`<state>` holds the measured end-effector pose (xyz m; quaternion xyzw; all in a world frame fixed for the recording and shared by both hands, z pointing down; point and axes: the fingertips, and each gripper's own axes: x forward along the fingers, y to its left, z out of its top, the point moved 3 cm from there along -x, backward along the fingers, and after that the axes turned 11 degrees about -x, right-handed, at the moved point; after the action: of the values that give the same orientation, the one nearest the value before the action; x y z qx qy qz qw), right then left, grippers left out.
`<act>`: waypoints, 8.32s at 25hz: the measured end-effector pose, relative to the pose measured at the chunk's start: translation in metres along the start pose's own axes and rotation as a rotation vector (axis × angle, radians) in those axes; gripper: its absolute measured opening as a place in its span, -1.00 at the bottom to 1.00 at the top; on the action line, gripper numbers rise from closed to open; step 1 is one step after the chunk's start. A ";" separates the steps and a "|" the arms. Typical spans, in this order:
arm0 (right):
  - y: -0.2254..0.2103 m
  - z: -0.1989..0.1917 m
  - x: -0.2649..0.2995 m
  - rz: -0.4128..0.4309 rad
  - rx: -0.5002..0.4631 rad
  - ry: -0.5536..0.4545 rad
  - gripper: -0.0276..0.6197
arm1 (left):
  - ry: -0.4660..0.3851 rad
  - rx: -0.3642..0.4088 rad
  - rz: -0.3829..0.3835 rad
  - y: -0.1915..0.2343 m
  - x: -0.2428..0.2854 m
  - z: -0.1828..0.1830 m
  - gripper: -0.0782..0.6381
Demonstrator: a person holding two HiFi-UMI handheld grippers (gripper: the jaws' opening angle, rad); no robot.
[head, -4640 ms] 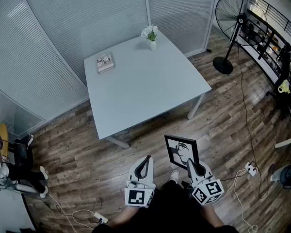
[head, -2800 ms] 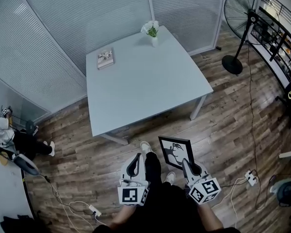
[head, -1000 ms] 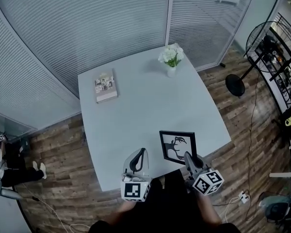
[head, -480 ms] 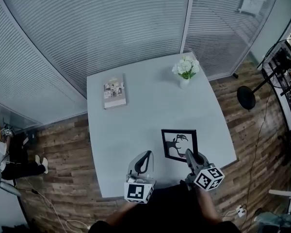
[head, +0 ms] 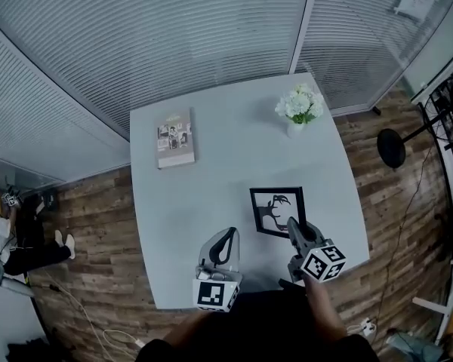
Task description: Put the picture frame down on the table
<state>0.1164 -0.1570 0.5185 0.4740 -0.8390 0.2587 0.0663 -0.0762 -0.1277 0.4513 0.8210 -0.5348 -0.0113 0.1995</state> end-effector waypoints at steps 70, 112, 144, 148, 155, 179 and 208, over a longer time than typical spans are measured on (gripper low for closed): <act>-0.130 -0.118 0.162 -0.125 0.097 0.348 -0.40 | 0.096 -0.068 0.077 0.060 0.068 -0.031 -0.73; -0.138 -0.150 0.175 -0.214 -0.071 0.517 -0.18 | 0.156 -0.080 0.072 0.065 0.073 -0.049 -0.73; -0.051 -0.127 0.066 -0.192 -0.130 0.363 -0.80 | 0.022 -0.005 -0.003 0.009 -0.024 -0.025 -0.74; -0.020 -0.124 0.036 -0.188 -0.139 0.309 -0.83 | 0.012 -0.007 -0.019 -0.001 -0.057 -0.026 -0.73; 0.031 -0.102 -0.030 -0.205 -0.175 0.172 -0.84 | -0.042 0.012 -0.057 -0.019 -0.108 -0.028 -0.73; 0.137 -0.051 -0.144 -0.116 -0.307 -0.055 -0.88 | -0.094 0.016 -0.023 -0.044 -0.153 -0.010 -0.73; 0.124 -0.049 -0.148 -0.071 -0.293 -0.093 -0.88 | -0.068 0.032 -0.042 -0.067 -0.138 -0.020 -0.73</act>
<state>0.0871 0.0313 0.4619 0.4999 -0.8528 0.1087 0.1049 -0.0718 0.0237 0.4206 0.8344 -0.5239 -0.0350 0.1678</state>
